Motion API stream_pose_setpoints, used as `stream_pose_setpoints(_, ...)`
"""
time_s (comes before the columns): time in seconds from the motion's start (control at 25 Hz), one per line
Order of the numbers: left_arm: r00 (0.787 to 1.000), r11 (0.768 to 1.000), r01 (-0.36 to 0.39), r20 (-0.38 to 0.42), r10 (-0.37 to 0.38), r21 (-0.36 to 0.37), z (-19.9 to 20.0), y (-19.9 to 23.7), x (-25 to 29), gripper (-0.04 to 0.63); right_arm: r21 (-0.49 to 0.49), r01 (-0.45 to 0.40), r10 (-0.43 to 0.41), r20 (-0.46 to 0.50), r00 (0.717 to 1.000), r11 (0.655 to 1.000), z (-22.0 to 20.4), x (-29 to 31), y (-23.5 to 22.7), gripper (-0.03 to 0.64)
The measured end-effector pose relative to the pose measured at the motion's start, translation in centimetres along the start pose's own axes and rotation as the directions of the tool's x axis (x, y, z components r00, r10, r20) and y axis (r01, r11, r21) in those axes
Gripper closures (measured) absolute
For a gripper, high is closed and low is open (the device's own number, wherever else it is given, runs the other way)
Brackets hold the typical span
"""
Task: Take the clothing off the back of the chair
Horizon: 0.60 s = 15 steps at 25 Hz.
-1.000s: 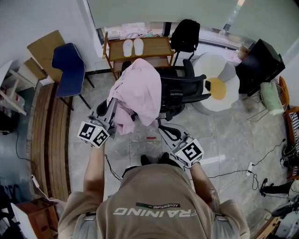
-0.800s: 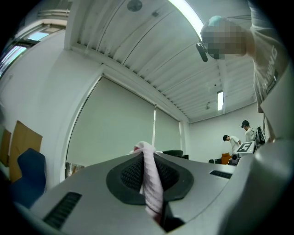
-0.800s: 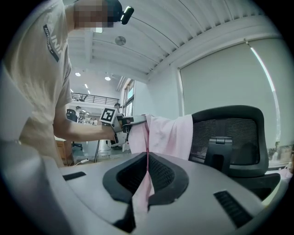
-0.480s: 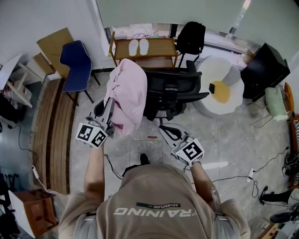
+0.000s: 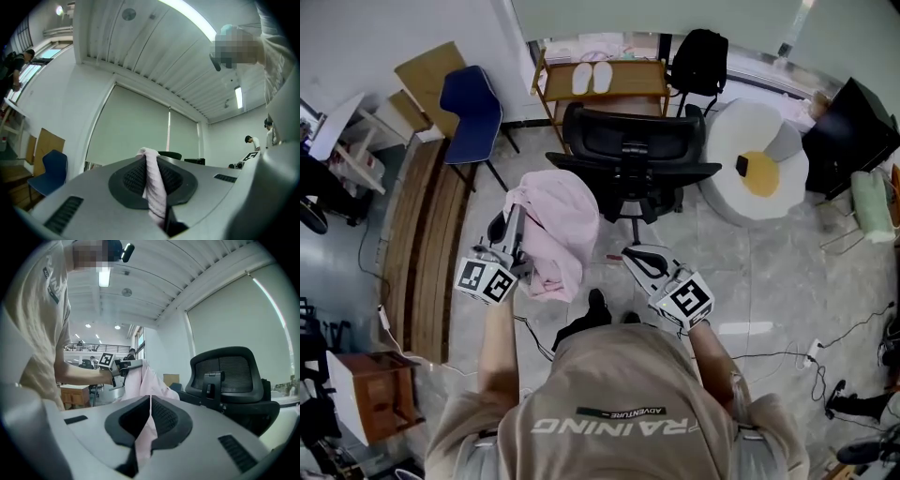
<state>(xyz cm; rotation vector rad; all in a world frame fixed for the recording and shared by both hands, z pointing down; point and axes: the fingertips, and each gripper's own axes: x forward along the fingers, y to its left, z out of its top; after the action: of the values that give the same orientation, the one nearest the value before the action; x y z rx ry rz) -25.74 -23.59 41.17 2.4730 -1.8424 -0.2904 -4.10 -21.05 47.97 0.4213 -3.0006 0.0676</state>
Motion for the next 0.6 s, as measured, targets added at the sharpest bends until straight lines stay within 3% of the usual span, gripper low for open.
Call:
stream_pose_setpoints(0.28, 0.999, 0.999, -0.042, -0.012, 0.042, -0.004, -0.6, -3.1, -3.8, 0.565, 0.005, -0.046, 0.046, -0.007, 0.999, 0.999, -1.0, -2.2, 2.1, 0.583)
stream_pose_setpoints(0.6, 1.000, 1.000, -0.006, -0.020, 0.006, 0.002, -1.1, -5.0, -6.9, 0.565, -0.003, -0.009, 0.009, 0.016, 1.000, 1.000, -0.6, -2.4, 4.8, 0.583)
